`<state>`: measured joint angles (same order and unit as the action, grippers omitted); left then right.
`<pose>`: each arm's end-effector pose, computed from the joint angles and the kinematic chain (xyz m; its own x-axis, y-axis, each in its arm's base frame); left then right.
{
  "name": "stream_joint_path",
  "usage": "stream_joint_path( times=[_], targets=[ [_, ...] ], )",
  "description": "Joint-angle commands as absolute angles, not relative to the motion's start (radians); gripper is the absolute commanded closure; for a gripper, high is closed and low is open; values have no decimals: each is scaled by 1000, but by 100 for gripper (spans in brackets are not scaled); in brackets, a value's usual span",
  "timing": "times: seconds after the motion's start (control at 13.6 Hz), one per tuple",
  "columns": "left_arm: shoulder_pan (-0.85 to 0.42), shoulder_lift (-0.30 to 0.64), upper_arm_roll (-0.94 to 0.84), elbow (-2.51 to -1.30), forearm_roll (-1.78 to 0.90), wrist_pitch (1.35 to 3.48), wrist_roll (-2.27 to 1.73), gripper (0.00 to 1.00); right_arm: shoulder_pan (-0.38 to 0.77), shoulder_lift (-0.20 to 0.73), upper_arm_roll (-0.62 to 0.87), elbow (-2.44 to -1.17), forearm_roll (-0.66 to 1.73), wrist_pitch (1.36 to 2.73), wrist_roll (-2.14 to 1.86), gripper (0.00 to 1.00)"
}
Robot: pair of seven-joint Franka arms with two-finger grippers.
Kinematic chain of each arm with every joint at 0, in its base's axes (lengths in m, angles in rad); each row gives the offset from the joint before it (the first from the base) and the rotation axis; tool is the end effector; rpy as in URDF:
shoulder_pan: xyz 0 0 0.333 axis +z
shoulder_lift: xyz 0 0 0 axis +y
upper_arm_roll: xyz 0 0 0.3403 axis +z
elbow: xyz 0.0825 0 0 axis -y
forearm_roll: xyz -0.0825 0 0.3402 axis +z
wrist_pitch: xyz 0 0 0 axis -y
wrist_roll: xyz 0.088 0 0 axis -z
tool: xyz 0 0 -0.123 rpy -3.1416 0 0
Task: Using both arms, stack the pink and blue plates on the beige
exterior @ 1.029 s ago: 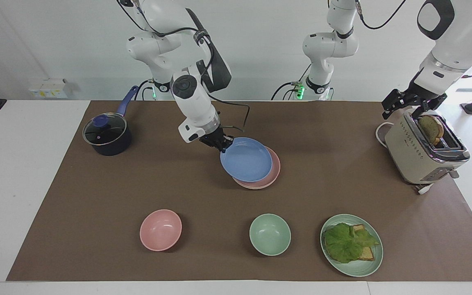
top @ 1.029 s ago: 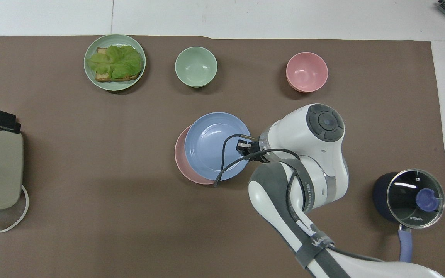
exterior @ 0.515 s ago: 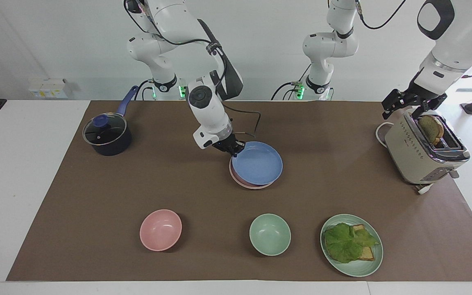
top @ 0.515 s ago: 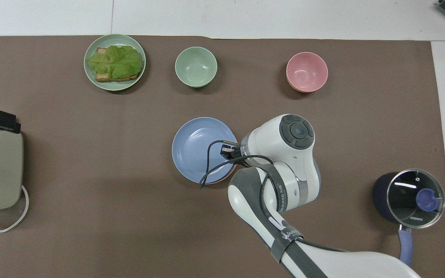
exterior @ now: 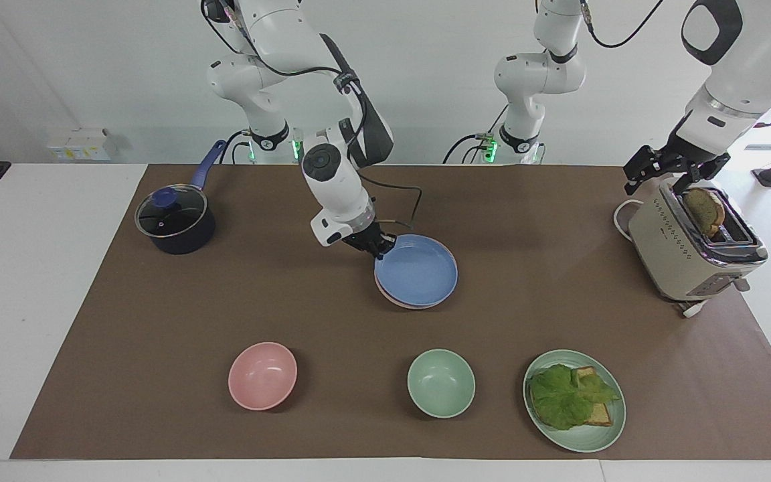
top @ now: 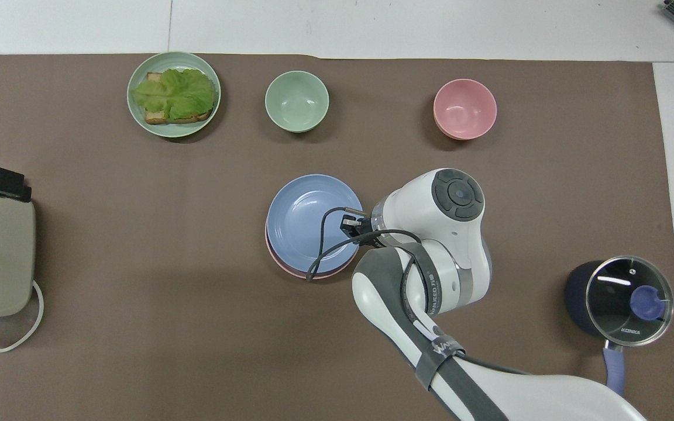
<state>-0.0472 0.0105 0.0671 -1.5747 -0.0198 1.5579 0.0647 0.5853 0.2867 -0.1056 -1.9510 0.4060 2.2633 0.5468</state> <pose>0.5120 0.0075 0.6247 0.9986 -0.0450 -0.0260 -0.0445 -0.9988 0.0208 0.5117 0.2875 0.3726 0.9441 -0.2922 -0.1525 -0.3221 -0.9161 -0.2386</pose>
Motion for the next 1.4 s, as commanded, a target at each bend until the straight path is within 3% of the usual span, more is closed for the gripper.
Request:
stream_joint_path(
  times=[0.0,0.07,0.37,0.51,0.96,1.32],
  targets=[
    [-44,0,66,-1575,-11,1545,74,0,577,295,-101,-1948,430,2278,535,15],
    [-43,0,66,-1575,-11,1545,74,0,577,295,-101,-1948,430,2278,534,0],
    [-43,0,66,-1575,-11,1545,74,0,580,291,-104,-1945,391,2278,508,0],
    [-43,0,66,-1575,-11,1545,74,0,575,273,-113,-1939,255,2273,480,0],
    [-43,0,66,-1575,-11,1545,74,0,408,166,-114,-1933,75,2250,300,0],
    [-43,0,66,-1575,-11,1545,74,0,267,49,-114,-1927,72,2067,144,0]
  ],
)
